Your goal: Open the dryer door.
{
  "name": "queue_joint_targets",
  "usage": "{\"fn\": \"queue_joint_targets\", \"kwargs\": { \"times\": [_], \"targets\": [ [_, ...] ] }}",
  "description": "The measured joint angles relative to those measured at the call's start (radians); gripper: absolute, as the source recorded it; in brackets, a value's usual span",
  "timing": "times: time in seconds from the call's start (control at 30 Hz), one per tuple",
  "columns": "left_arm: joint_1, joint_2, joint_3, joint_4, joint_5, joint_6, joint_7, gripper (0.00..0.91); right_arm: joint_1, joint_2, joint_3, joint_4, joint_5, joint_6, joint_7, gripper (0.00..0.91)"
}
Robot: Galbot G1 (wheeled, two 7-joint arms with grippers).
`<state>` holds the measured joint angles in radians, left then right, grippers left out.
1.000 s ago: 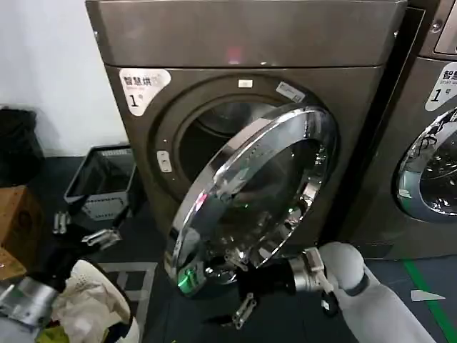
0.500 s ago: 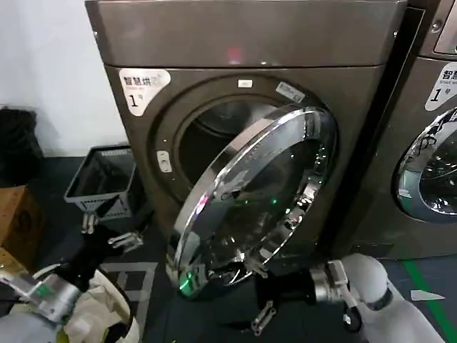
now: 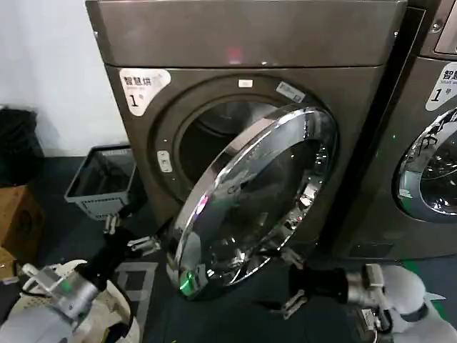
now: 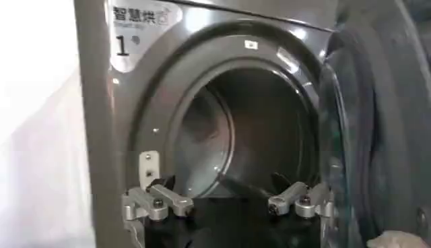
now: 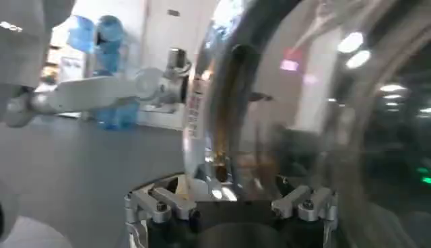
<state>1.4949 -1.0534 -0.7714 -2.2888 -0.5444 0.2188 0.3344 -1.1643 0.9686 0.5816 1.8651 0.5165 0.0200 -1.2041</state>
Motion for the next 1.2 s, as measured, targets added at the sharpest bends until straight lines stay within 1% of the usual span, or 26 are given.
{"fn": "queue_joint_targets", "kwargs": {
  "times": [0.23,0.43,0.67,0.8,0.9,1.13,1.2],
  "targets": [
    [-0.017,0.01,0.046,0.004,0.0,0.006,0.029,0.907,-0.038,0.018,0.136,-0.026,0.002,-0.001,0.011,0.907],
    [-0.024,0.03,0.077,0.005,0.0,0.006,0.046,0.907,-0.066,0.044,0.263,-0.028,0.014,-0.005,0.05,0.907],
    [-0.028,0.034,0.113,-0.003,-0.002,0.003,0.069,0.907,-0.088,0.073,0.398,-0.029,0.008,-0.008,0.057,0.907],
    [-0.026,0.044,0.131,-0.007,-0.002,-0.005,0.078,0.907,-0.096,0.086,0.474,-0.033,0.006,-0.009,0.072,0.907],
    [-0.027,0.055,0.147,-0.013,-0.002,-0.009,0.085,0.907,-0.105,0.092,0.534,-0.039,-0.009,-0.009,0.081,0.907],
    [-0.031,0.089,0.192,-0.015,-0.002,-0.035,0.101,0.907,-0.123,0.094,0.675,-0.054,-0.009,-0.011,0.1,0.907],
    [-0.032,0.1,0.207,-0.018,-0.002,-0.045,0.106,0.907,-0.129,0.095,0.711,-0.053,-0.009,-0.028,0.121,0.907]
  ]
}}
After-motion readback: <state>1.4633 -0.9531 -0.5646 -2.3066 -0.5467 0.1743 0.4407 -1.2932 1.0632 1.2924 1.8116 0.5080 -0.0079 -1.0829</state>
